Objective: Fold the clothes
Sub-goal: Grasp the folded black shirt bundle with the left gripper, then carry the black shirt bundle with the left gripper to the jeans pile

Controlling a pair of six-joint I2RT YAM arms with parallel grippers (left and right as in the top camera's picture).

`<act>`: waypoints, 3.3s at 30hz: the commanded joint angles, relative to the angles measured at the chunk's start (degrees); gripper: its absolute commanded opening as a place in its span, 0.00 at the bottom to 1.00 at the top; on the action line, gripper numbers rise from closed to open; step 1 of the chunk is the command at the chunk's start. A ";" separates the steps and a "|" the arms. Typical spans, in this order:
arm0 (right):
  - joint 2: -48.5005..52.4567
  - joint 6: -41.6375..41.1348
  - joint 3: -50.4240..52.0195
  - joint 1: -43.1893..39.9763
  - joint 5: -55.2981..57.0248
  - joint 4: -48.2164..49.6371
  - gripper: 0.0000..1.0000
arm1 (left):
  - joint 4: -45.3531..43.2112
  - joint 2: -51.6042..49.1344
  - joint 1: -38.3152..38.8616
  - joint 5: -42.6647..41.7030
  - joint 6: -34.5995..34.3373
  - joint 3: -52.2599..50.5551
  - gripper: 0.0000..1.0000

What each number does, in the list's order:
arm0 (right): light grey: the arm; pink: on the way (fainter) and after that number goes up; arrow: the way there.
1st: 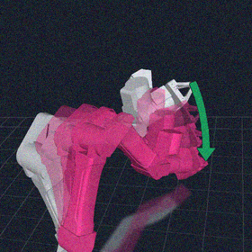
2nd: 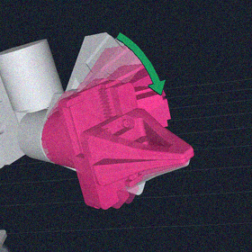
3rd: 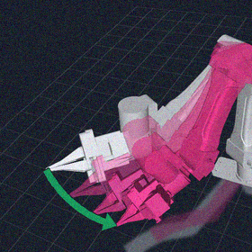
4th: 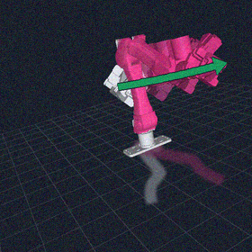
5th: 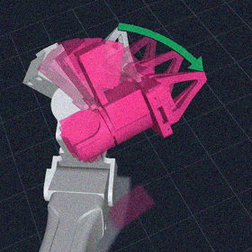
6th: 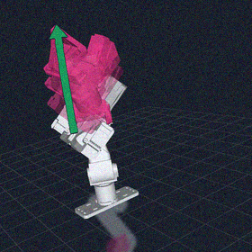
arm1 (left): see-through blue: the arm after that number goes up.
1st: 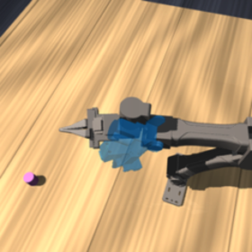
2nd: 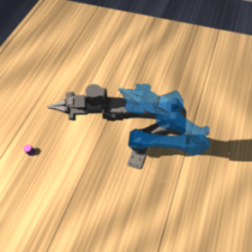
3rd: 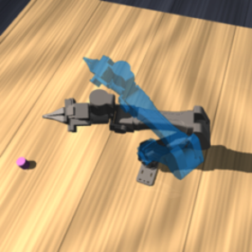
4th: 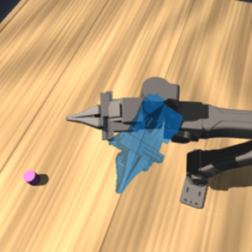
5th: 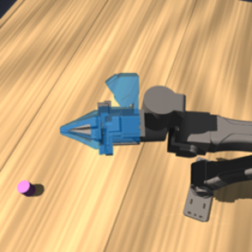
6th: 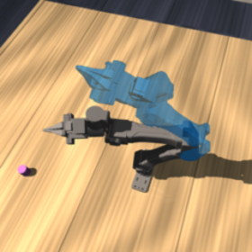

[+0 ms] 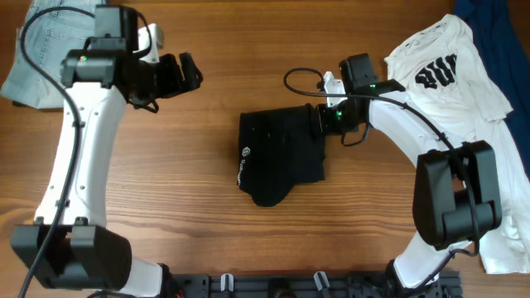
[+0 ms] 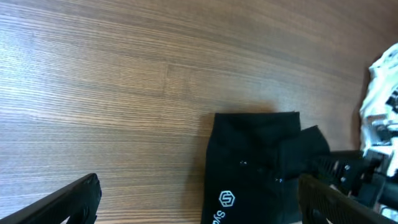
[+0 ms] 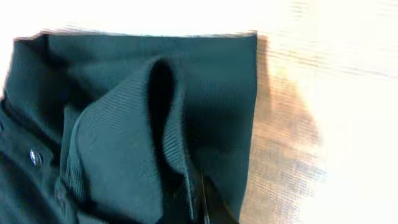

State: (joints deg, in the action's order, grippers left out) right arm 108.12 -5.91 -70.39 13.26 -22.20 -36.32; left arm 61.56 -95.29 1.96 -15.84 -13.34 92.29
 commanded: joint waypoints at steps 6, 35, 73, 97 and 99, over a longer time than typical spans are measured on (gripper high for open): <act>-0.63 -4.35 -1.18 -2.38 1.40 8.02 0.04 | -0.20 -1.11 0.57 2.01 1.40 -0.59 1.00; -2.60 -4.31 -1.99 -16.00 -3.10 4.98 0.68 | -16.39 -17.38 35.43 8.02 3.98 -20.94 0.04; -2.60 -1.57 -1.97 -15.91 -2.84 3.96 0.74 | -2.78 -10.64 29.42 10.93 37.64 -11.17 0.94; -2.60 -1.60 -1.97 -15.91 -1.77 3.21 0.74 | -13.44 -26.86 25.88 21.99 28.24 -15.17 0.04; -2.60 -1.60 -1.97 -15.91 -1.77 3.19 0.74 | -11.85 -25.83 25.49 26.29 26.91 -14.16 0.04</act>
State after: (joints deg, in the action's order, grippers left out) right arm 107.31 -8.71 -71.05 -2.98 -24.36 -33.04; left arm 50.33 -116.29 28.49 7.07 16.45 79.53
